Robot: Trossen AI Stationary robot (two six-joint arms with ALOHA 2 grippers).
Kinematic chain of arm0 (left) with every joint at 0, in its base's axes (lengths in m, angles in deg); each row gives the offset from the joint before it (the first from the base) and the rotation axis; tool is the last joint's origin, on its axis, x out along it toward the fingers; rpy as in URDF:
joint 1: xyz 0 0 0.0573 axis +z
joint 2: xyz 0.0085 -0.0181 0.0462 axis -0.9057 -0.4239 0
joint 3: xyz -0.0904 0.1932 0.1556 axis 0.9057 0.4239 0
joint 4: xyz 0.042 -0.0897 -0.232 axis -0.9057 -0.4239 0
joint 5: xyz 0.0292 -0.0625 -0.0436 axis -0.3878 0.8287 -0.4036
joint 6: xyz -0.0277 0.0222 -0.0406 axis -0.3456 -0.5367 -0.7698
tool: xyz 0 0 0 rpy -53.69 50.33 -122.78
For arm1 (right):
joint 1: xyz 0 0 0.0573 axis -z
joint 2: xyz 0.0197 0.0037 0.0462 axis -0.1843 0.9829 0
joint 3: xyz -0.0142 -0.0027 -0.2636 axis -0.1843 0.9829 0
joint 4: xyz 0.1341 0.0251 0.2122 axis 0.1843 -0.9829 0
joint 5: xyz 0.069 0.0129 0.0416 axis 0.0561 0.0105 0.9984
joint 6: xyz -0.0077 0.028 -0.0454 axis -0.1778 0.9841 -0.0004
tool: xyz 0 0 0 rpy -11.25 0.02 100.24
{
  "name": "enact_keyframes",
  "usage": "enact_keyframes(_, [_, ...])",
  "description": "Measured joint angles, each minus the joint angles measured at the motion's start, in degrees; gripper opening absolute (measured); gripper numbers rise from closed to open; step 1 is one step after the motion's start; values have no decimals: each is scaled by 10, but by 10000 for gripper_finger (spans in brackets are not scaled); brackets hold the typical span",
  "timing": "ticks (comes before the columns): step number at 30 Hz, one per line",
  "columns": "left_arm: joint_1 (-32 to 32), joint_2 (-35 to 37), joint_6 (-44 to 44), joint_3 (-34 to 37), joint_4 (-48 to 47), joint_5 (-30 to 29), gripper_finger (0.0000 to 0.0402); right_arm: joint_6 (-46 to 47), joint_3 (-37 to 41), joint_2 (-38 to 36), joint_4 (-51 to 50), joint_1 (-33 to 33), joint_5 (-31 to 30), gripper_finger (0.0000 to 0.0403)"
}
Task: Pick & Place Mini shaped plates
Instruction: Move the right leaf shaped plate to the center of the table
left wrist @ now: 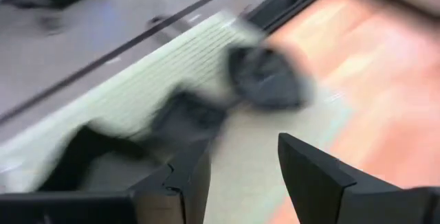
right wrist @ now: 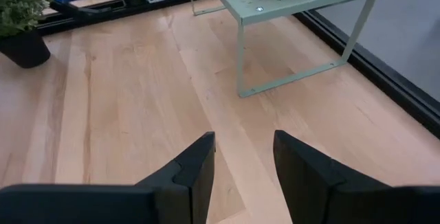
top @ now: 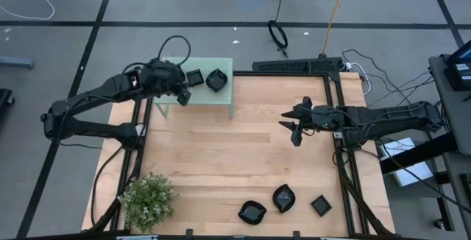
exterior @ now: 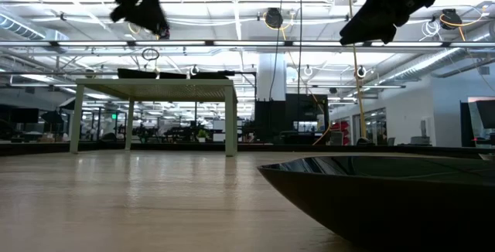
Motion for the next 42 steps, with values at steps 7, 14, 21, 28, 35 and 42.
enact_keyframes(7, [-81, -15, -25, 0, 178, 84, 173, 43, 0, 0, -20, 0, 54, 137])
enact_keyframes(14, [-166, -42, -34, 0, 239, 84, 173, 171, 0, 3, -134, -11, 145, 137])
enact_keyframes(21, [-218, -80, -66, 0, 239, 83, 173, 247, 20, 48, -186, -86, 251, 138])
enact_keyframes(28, [-243, -115, -68, 0, 239, 83, 173, 375, 88, 122, -37, -176, 298, 166])
enact_keyframes(35, [-253, -127, -40, 0, 233, 84, 173, 488, 102, 223, 104, -251, 295, 203])
enact_keyframes(42, [-267, -126, -47, 0, 220, 88, 173, 513, 102, 323, 197, -286, 296, 200])
